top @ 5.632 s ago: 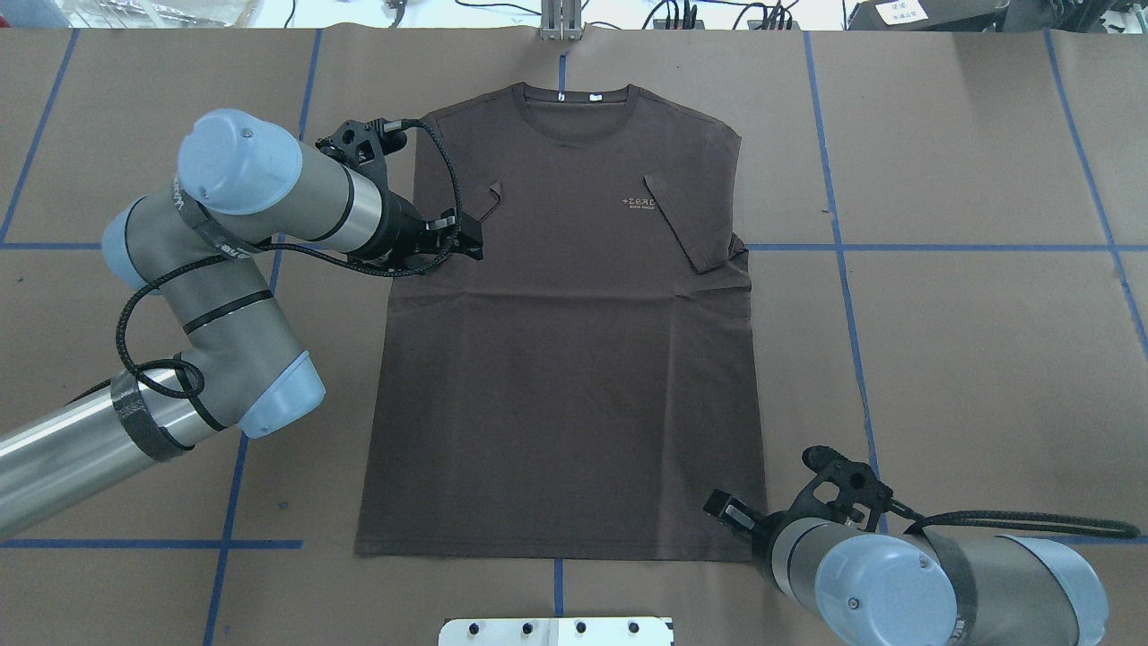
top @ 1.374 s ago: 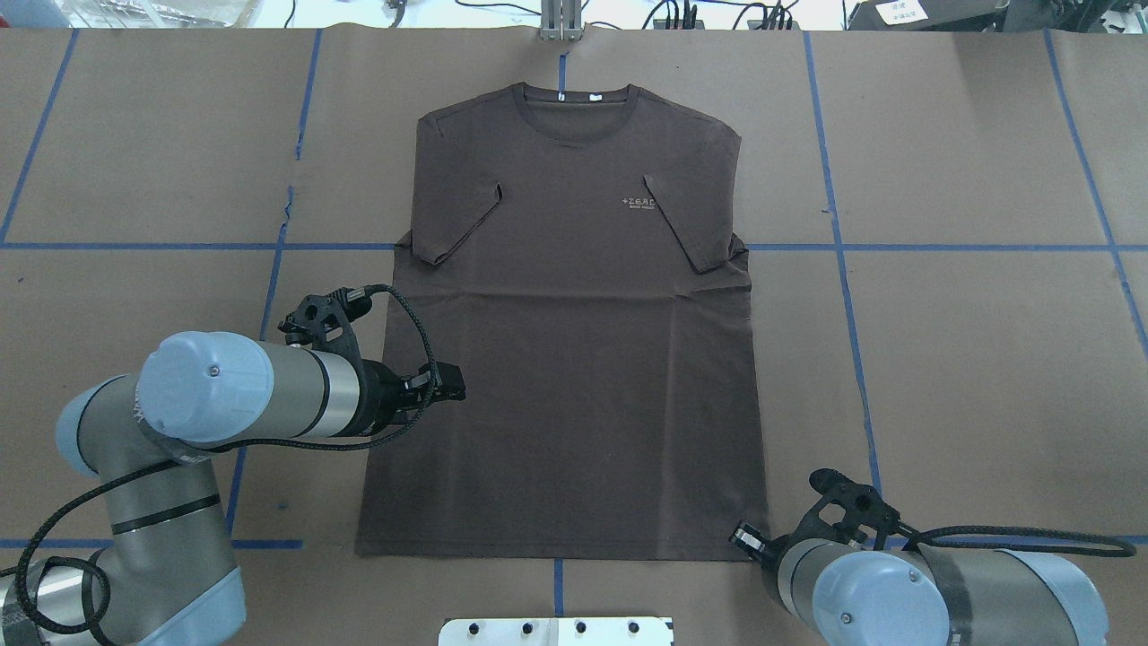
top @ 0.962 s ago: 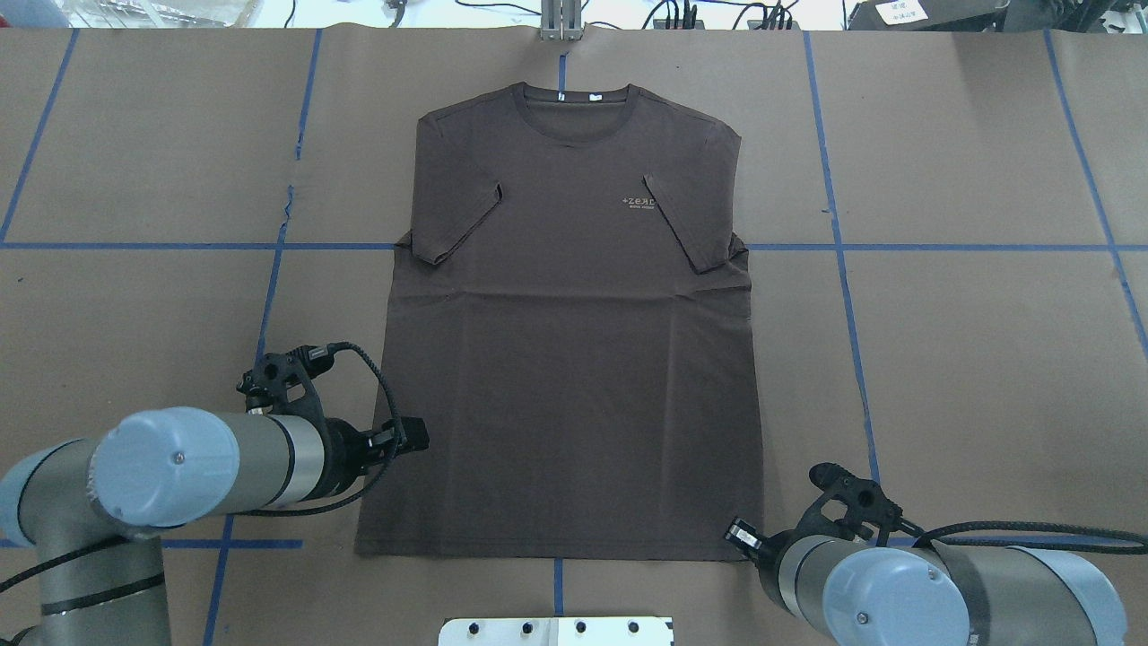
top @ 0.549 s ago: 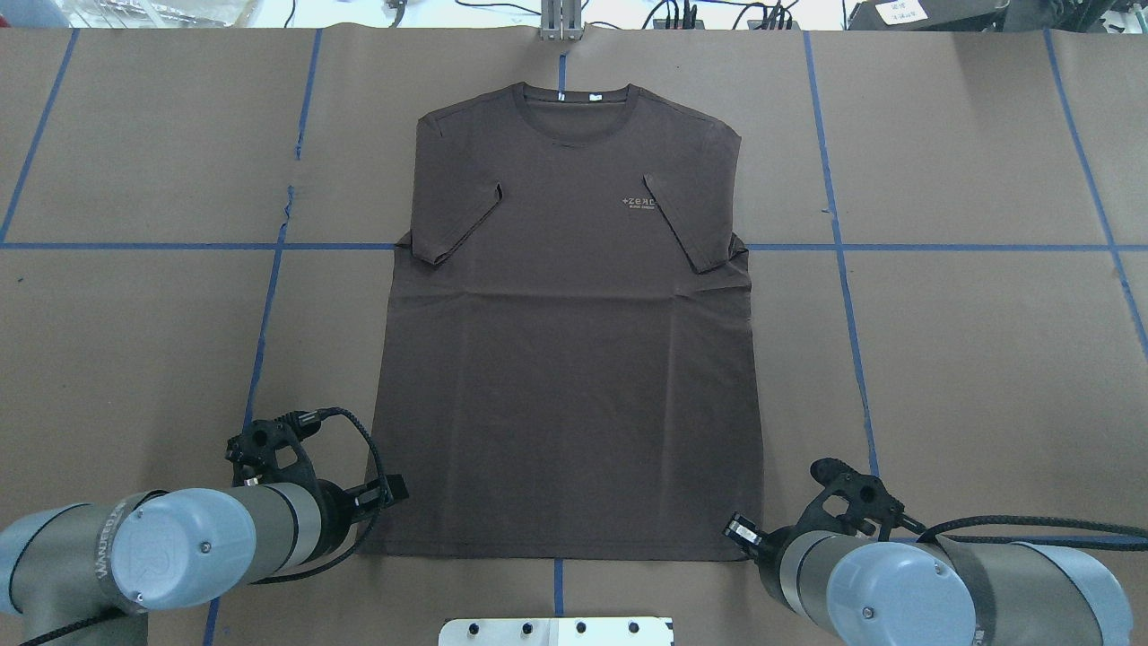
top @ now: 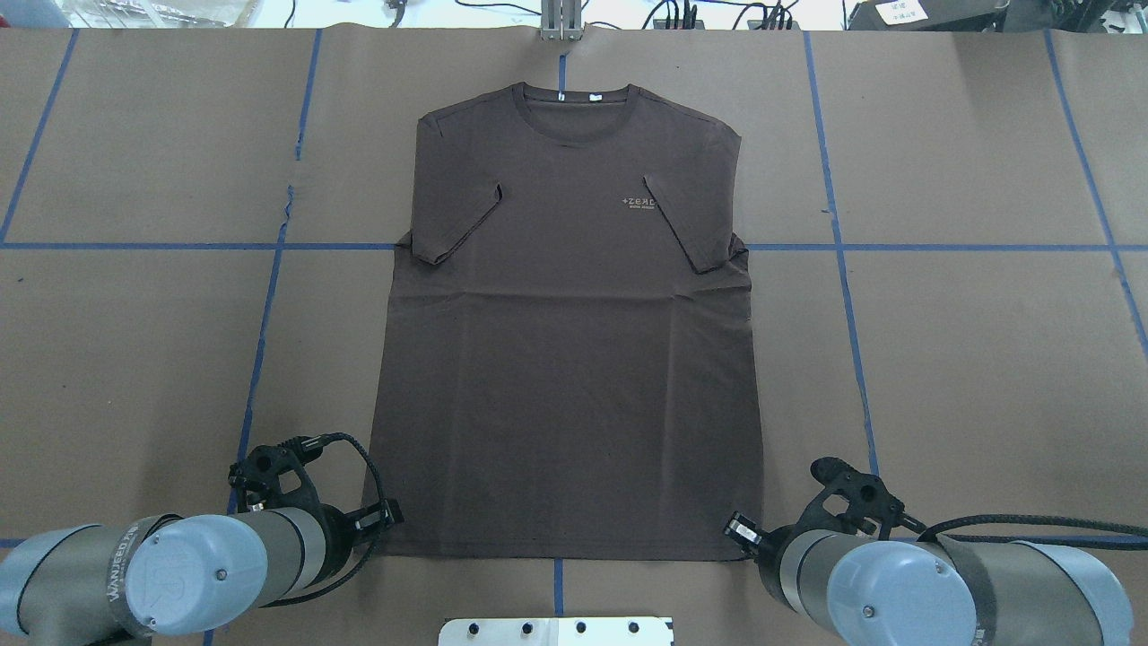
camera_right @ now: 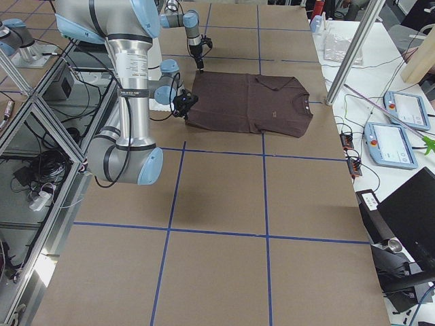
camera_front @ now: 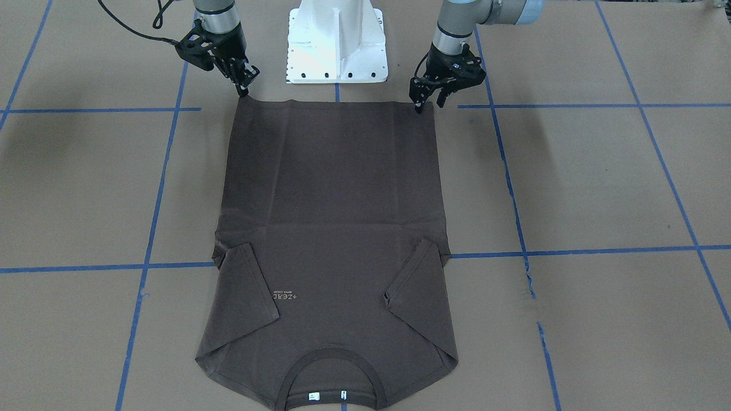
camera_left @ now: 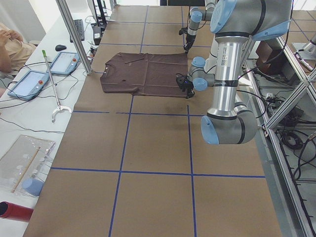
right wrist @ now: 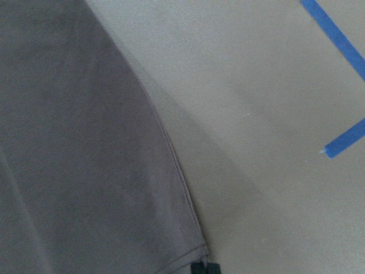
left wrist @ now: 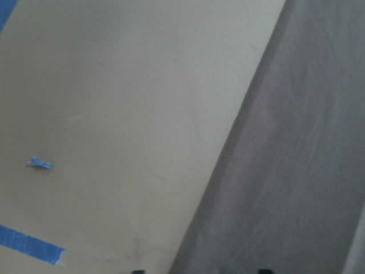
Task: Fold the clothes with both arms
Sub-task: 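Position both grippers at the two hem corners nearest the robot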
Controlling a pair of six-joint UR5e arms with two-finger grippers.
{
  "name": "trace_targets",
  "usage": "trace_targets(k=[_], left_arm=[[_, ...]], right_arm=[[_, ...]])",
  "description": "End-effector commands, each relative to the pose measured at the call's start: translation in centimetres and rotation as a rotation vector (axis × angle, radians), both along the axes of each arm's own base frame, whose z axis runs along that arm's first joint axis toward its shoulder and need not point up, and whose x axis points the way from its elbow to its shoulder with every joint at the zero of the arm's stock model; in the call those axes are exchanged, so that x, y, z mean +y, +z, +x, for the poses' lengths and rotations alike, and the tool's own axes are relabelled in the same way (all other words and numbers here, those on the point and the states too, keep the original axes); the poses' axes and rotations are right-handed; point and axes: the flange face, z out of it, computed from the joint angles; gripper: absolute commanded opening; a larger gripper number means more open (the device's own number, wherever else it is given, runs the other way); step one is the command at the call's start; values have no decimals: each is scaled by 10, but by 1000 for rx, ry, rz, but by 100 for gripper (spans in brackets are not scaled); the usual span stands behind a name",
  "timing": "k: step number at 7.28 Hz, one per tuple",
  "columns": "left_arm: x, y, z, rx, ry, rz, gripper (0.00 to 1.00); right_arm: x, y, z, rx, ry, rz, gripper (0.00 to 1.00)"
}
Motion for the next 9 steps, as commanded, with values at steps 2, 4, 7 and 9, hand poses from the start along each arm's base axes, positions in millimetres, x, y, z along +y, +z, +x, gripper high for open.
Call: trace_targets(k=[2, 4, 7, 9], left_arm=[[1, 1, 1, 0, -8, -13, 46], [1, 0, 0, 2, -8, -15, 28], [1, -2, -1, -13, -7, -18, 5], [3, 2, -1, -40, -1, -18, 60]], right_arm=[[-4, 0, 2, 0, 9, 0, 0], [-7, -2, 4, -5, 13, 0, 0], [-7, -2, 5, -5, 15, 0, 0], [-7, -1, 5, -3, 15, 0, 0]])
